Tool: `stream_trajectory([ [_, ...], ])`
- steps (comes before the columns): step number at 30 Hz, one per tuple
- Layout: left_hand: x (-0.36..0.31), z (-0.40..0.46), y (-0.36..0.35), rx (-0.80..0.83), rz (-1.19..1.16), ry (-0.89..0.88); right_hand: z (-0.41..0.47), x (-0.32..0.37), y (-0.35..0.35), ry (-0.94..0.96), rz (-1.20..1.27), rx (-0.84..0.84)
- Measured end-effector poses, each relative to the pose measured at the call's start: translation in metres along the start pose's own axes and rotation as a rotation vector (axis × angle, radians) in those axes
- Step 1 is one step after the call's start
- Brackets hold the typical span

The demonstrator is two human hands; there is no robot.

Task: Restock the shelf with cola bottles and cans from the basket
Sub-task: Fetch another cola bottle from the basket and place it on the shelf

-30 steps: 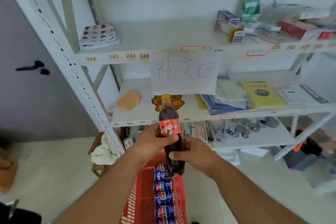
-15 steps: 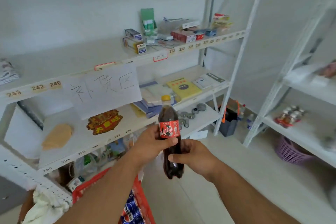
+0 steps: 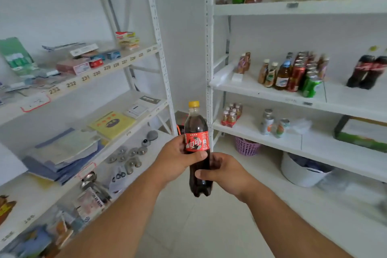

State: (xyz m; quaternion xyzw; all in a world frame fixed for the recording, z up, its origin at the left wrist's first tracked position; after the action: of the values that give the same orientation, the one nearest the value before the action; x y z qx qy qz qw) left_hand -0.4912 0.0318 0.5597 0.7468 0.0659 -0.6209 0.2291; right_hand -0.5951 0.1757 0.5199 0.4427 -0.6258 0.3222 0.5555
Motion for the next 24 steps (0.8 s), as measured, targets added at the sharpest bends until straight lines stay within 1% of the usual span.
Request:
stream_trajectory([
  [6,-0.039,0.074,-0.106,0.186,0.022,-0.061,-0.044,-0.016,0.111,-0.014,0.013,-0.2],
  [12,-0.065,0.125,-0.185,0.354,0.048,-0.1,-0.085,-0.023,0.18,-0.02,0.032,-0.372],
  [17,-0.083,0.155,-0.226,0.475,0.059,-0.148,-0.105,-0.021,0.214,-0.033,0.024,-0.502],
  [24,-0.103,0.194,-0.252,0.581,0.046,-0.226,-0.105,-0.011,0.246,-0.032,-0.019,-0.63],
])
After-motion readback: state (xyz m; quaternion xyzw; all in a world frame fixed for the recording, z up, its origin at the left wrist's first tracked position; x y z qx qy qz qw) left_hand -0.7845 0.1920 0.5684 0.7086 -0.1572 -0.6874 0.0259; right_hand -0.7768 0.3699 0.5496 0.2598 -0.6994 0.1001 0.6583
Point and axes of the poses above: each hand's wrist, its own z-axis towards the middle knuckle, its own y-axis out of the back of the hand, x = y × z, the point moved 3 cm from there along z, towards the middle knuckle, and after that the axes turned 7 degrees about x, right-handed, at the moved point
